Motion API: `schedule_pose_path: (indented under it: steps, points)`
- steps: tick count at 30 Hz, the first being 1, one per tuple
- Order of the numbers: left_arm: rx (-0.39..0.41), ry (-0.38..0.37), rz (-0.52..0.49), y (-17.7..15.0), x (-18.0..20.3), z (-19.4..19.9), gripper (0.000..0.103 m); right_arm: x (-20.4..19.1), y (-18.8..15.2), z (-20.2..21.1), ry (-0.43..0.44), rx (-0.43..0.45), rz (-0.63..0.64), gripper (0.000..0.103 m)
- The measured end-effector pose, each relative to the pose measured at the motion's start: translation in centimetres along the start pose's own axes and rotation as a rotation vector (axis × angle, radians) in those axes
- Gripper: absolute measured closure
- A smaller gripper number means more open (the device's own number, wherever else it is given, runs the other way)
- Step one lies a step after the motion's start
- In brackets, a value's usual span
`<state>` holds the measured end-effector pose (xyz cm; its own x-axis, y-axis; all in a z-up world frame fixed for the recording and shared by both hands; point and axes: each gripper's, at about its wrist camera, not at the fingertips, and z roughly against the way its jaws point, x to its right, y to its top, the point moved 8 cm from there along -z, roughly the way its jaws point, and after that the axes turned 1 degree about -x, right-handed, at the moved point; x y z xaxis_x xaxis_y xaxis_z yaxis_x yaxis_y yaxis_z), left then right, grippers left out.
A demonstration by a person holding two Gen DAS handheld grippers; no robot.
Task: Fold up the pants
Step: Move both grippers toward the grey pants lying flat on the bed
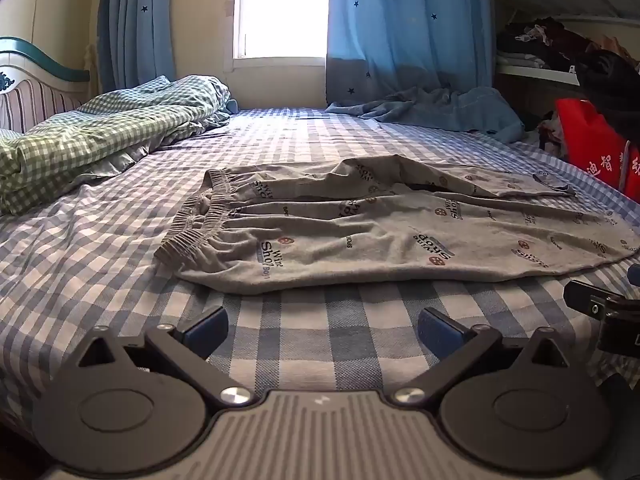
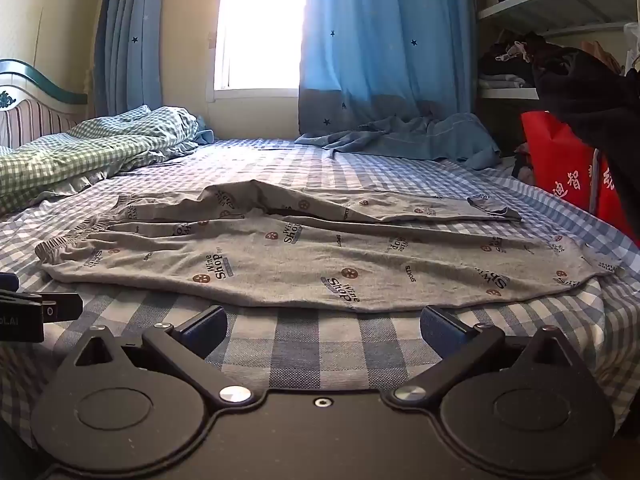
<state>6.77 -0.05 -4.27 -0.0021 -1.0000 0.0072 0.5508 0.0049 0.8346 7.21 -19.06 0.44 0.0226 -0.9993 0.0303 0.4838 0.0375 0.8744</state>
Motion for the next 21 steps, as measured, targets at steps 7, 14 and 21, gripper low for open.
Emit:
schedule_pose_path:
  steps: [7,14,21]
  points:
    - [0.000,0.005,-0.005,-0.40,-0.23,-0.39,0.000,-0.03,0.17,-0.10,0.002,0.003,-0.004,0.001]
    - [-0.011,0.009,0.005,-0.07,-0.04,-0.46,0.000,-0.25,0.50,-0.42,0.003,0.009,-0.001,0.001]
    - [-0.007,0.006,-0.004,0.18,0.10,-0.46,0.000,-0.19,0.32,-0.52,0.005,0.003,0.007,0.001]
